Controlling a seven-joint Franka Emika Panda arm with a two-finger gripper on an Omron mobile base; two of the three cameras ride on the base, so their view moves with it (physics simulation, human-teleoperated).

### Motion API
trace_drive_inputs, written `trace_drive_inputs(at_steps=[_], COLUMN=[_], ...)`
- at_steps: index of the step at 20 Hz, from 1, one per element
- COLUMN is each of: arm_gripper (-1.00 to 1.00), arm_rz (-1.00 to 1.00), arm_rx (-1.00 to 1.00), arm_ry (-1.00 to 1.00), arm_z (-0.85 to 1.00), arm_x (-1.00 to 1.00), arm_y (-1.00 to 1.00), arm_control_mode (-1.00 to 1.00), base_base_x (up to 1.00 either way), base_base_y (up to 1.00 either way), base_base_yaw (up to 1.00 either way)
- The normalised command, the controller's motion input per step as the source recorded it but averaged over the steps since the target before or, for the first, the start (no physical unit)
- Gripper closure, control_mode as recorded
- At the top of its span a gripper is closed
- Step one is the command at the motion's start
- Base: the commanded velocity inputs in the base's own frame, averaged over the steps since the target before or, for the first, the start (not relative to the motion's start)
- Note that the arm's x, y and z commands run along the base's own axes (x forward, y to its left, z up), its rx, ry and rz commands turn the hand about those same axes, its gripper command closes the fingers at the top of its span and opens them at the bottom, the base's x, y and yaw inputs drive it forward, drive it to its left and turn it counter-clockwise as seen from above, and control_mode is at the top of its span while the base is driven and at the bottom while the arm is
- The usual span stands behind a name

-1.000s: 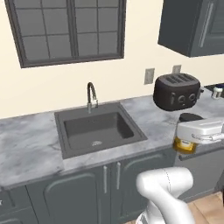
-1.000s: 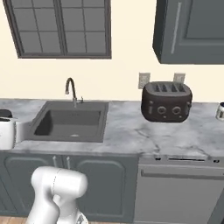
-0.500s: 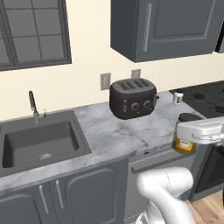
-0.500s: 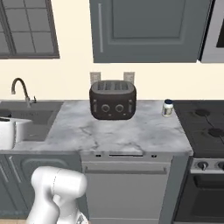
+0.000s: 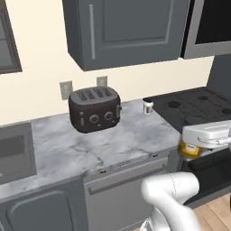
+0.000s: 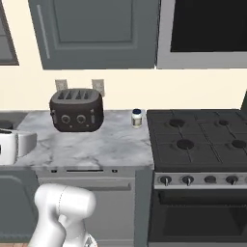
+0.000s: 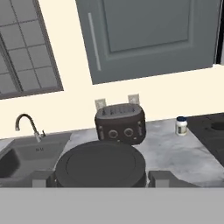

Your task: Collect the turmeric, mayonnaise, and shaker from the cabinet and place them next to the stove.

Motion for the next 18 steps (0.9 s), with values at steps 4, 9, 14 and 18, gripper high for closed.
trace_drive_inputs(at_steps=[4,9,14,18], arm_gripper=[1.00,1.00,1.00,1.00], arm_rz=[0.00,0.00,0.00,0.00], arm_rx=[0.00,0.00,0.00,0.00], arm_ry=[0.00,0.00,0.00,0.00], arm_z=[0.00,0.00,0.00,0.00], arm_x=[0.00,0.00,0.00,0.00], arm_y=[0.00,0.00,0.00,0.00], arm_control_mode=[1.00,1.00,1.00,1.00], base_base_x=[0.00,0.09,0.27,0.51], base_base_y=[-0.74,-0.63,-0.53,-0.30], base_base_yaw=[0.00,0.00,0.00,0.08])
